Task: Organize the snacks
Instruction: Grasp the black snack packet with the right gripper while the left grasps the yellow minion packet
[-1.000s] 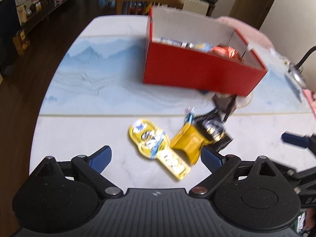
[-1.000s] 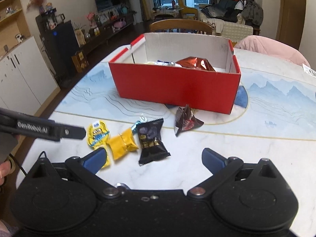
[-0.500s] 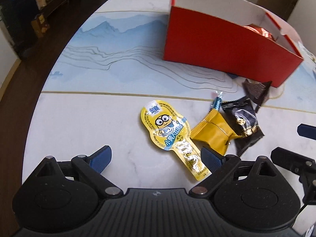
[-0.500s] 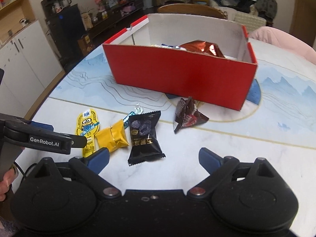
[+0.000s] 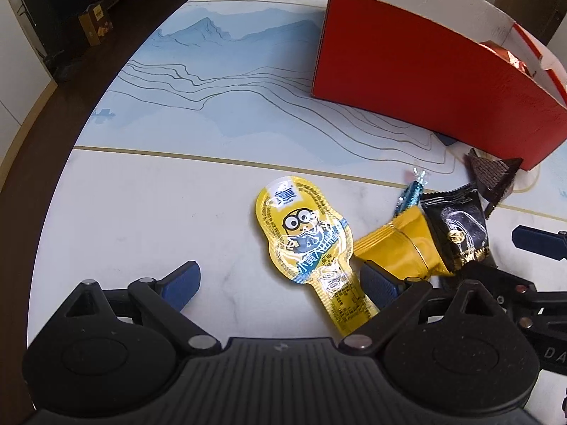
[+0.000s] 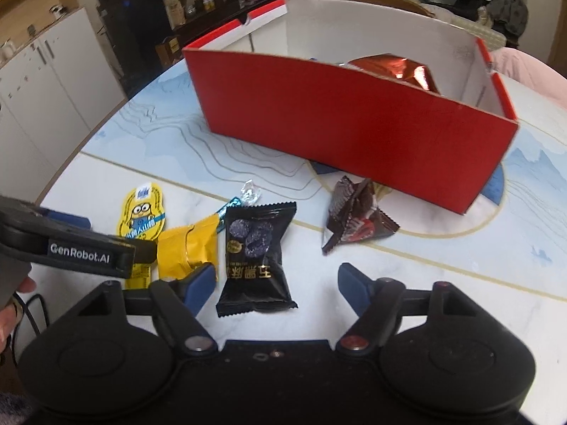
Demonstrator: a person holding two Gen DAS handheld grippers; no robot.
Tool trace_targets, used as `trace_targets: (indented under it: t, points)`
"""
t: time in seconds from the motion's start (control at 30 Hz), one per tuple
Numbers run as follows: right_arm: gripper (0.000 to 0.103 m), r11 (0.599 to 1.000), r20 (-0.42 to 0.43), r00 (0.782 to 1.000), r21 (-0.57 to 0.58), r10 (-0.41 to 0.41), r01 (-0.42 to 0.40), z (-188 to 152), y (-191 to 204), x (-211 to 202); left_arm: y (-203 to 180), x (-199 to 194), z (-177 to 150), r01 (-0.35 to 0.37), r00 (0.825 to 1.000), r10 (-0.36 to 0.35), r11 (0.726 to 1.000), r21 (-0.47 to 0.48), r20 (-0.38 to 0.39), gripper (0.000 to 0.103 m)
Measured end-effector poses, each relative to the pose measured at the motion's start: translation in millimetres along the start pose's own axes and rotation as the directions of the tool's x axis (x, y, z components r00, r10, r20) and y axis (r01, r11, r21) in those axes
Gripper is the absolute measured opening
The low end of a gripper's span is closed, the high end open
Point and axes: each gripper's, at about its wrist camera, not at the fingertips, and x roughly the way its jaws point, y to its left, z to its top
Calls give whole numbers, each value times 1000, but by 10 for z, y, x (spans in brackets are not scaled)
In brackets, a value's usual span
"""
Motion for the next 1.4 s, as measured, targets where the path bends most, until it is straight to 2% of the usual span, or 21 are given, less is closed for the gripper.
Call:
trace_targets:
  t: [0.4,0.47,0.6,0.7,0.77,0.9,1.07,1.4]
  points:
    - [67,995,-28,999,-93,24,-27,25,95,142,-38,95,83,-44,999,44,999,5,4,97]
    - [61,995,-33,999,-98,23,-26,31,95,171,-59,99,95,-47,999,47,999,7,9,97]
    - [57,993,-33,999,-117,28,-32,34,118,208,-76,95,111,-42,999,42,999,6,13,93]
    - [55,991,-30,999,-134,23,-27,36,156,226,-100,63,120,-37,999,37,999,16,26,82]
    - [47,990,-29,999,-136,31,-34,35,167,219,-124,35,124,-32,999,31,999,31,35,72]
    - [39,991,-26,999,-124,39,-42,32,157,200,-152,0,127,-24,999,22,998,52,47,52]
    - [33,996,-18,999,-84,28,-29,13,114,165,-74,-15,120,-7,999,5,999,38,42,52]
    - [32,1000,29,1000,-10,2,-1,-48,75,-117,157,-158,104,45,998,-45,999,-17,36,51]
